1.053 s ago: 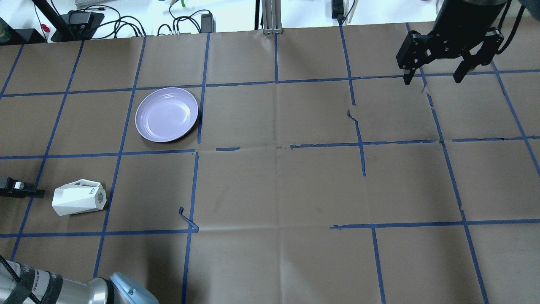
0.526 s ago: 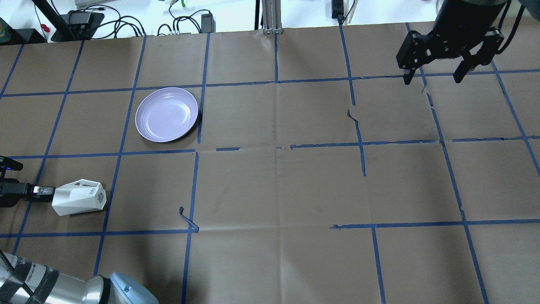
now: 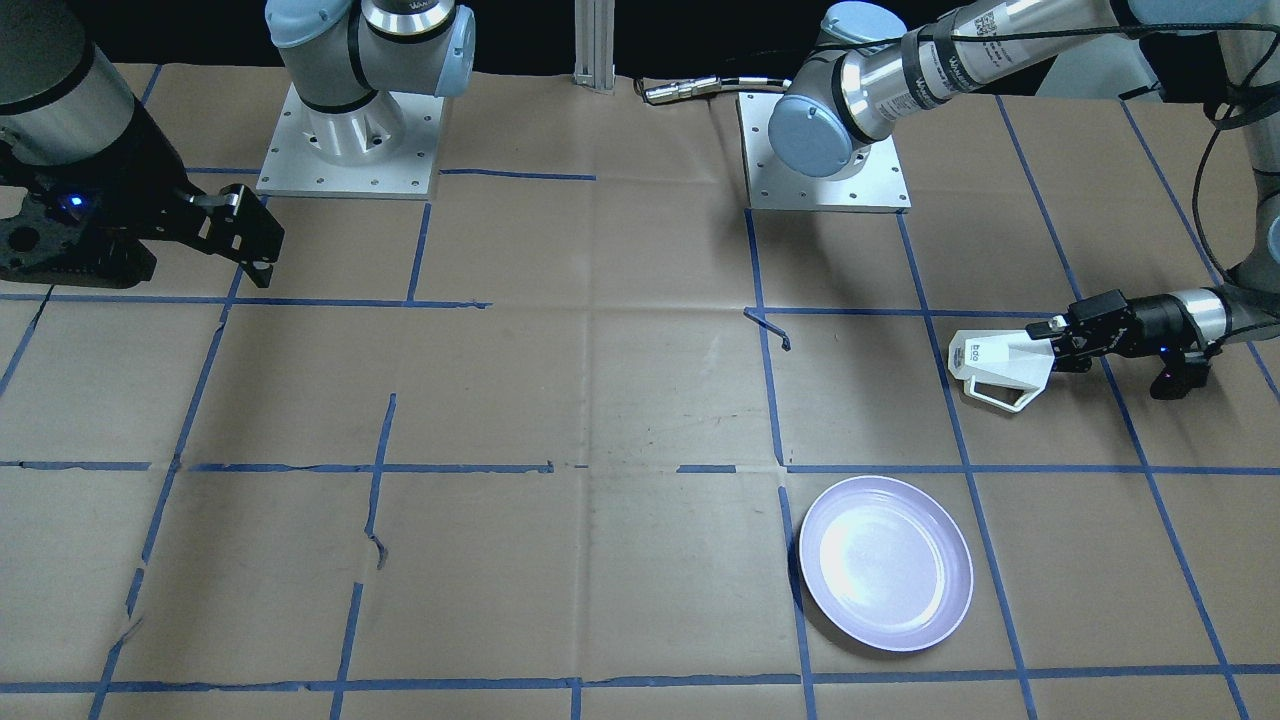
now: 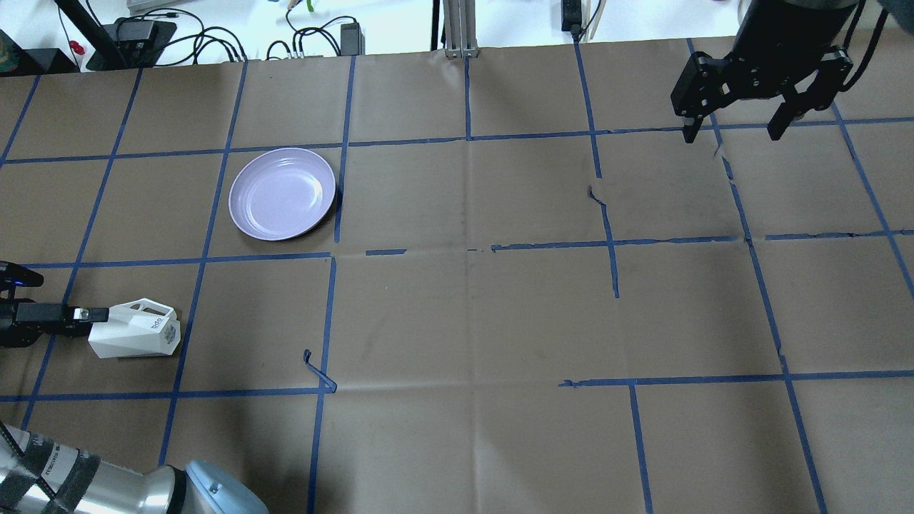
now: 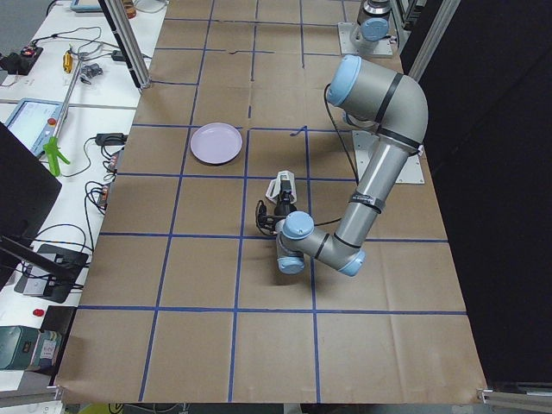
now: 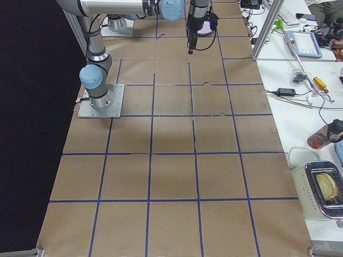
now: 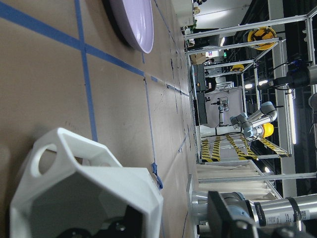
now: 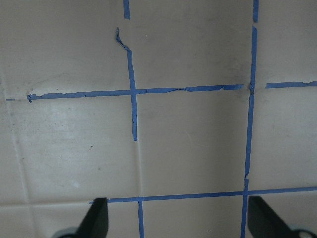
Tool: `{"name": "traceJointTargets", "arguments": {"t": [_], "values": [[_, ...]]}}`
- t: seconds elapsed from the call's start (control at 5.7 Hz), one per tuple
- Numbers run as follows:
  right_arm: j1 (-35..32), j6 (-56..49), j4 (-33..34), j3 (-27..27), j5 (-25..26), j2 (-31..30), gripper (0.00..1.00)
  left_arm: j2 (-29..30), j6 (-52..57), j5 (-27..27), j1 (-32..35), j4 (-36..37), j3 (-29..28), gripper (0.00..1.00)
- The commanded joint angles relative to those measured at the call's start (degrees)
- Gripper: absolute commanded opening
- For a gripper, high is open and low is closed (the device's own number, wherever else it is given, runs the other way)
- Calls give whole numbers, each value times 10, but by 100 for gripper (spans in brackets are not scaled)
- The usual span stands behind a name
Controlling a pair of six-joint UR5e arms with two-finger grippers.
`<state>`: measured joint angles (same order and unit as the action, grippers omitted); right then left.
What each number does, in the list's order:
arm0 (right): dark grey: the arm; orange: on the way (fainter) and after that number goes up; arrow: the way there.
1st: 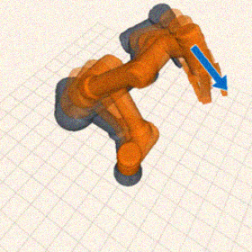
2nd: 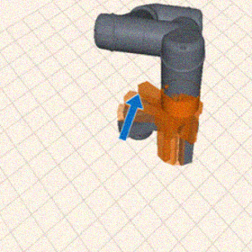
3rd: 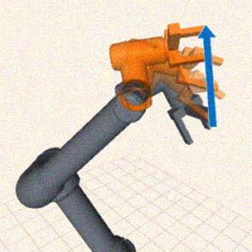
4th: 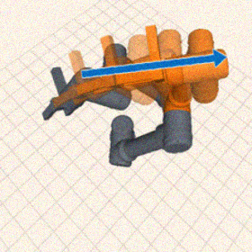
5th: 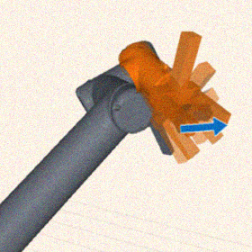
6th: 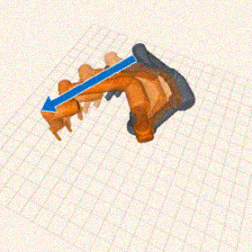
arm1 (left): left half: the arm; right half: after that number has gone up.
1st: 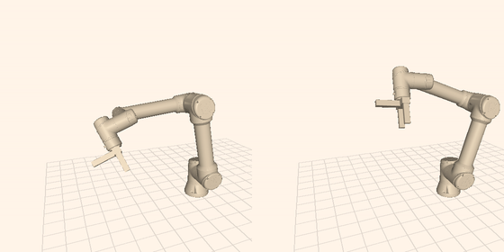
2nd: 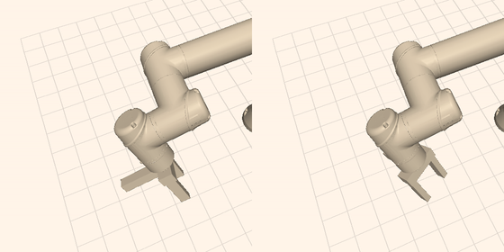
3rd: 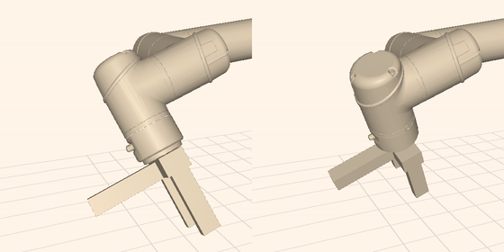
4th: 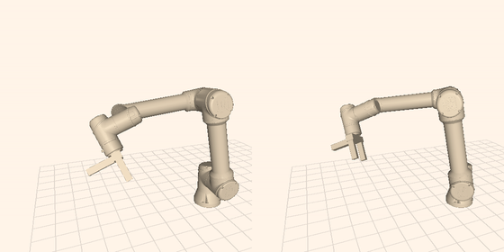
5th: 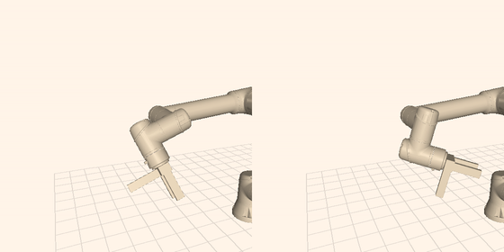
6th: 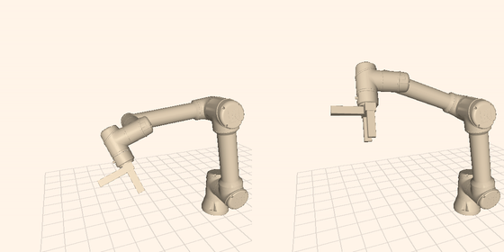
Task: Flip cup and place on plate
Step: 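Close the left gripper on the mug and lift it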
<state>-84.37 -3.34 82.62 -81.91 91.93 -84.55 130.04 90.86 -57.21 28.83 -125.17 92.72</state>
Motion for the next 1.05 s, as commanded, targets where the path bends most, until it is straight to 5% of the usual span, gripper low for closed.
{"name": "traceJointTargets", "arguments": {"t": [0.0, 0.18, 0.88], "values": [[0, 0, 0, 0, 0, 0, 100, 0, 5, -1, 0, -2, -3, 8], [0, 0, 0, 0, 0, 0, 100, -2, 3, -1, 0, -4, -11, 0], [0, 0, 0, 0, 0, 0, 100, -135, -87, 63, -16, -149, -23, 0]]}}
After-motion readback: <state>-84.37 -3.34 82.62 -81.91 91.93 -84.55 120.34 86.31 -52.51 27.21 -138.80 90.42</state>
